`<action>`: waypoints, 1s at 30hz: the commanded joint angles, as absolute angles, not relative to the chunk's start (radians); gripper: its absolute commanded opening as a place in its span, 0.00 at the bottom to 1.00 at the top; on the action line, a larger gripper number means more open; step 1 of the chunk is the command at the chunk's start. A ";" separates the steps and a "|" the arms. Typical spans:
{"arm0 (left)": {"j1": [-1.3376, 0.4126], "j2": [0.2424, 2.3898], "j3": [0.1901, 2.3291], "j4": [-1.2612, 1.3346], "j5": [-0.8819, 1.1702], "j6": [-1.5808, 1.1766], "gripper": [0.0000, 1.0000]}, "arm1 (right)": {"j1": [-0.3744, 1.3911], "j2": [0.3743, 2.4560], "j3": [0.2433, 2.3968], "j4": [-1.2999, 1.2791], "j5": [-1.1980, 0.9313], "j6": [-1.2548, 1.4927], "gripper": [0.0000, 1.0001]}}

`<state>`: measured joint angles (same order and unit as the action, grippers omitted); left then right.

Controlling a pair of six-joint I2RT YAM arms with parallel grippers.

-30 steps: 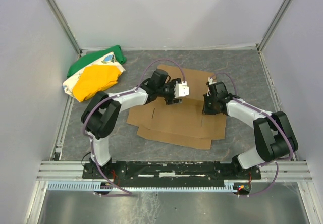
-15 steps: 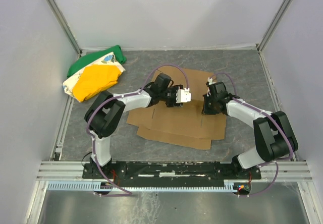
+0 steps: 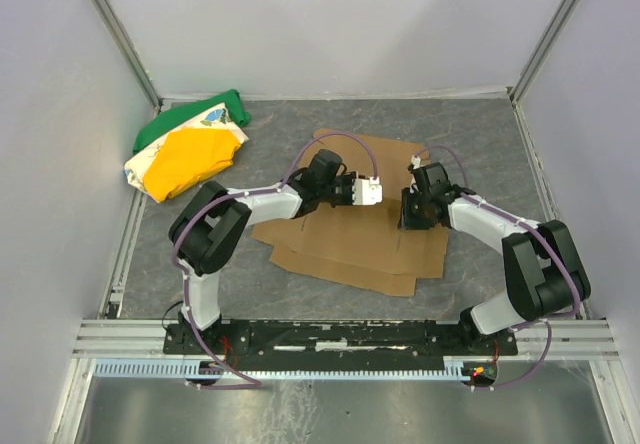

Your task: Fold the paper box

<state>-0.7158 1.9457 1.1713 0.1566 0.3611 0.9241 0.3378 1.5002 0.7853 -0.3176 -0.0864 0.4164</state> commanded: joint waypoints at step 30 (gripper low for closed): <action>-0.722 1.921 1.185 0.105 0.084 0.443 0.03 | 0.482 0.801 0.537 -0.635 -0.238 0.696 0.58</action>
